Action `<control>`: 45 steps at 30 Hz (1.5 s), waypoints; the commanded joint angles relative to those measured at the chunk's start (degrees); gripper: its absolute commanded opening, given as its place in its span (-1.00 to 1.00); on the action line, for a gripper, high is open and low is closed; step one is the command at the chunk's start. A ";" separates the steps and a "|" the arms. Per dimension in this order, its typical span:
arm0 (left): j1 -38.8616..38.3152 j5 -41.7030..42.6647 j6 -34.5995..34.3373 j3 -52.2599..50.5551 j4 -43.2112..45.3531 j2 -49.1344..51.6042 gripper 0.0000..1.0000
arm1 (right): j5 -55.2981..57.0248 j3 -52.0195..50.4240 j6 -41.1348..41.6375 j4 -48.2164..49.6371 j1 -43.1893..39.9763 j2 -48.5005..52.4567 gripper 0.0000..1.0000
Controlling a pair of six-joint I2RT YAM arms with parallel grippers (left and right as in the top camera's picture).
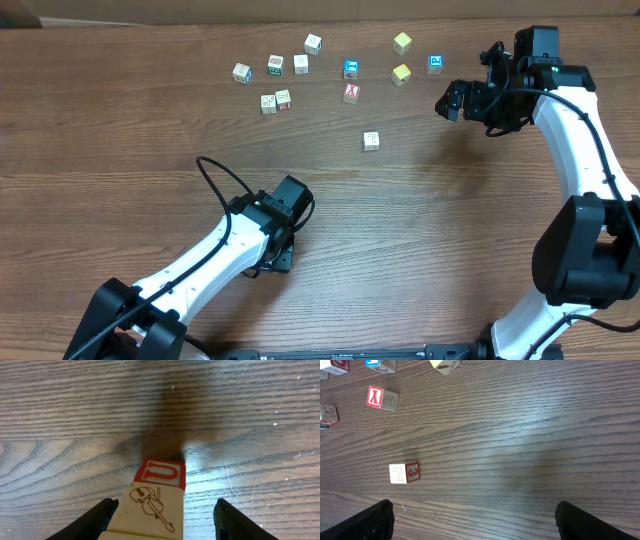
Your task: Form a tower
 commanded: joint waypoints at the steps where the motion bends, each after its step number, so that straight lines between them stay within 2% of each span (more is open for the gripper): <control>1: -0.33 2.21 -1.88 -0.28 0.31 -0.02 0.18 | -0.07 1.18 0.22 0.31 0.00 -1.55 1.00; 18: 1.46 1.22 -1.57 -0.28 0.79 -0.11 0.25 | -0.07 1.18 0.22 0.31 0.00 -1.55 1.00; 25: 2.25 5.25 2.69 -0.28 1.95 -1.14 0.34 | -0.07 1.18 0.22 0.31 0.00 -1.55 1.00; 45: 2.01 3.15 2.93 -0.79 2.32 -1.14 0.27 | -0.07 1.18 0.22 0.31 0.00 -1.55 1.00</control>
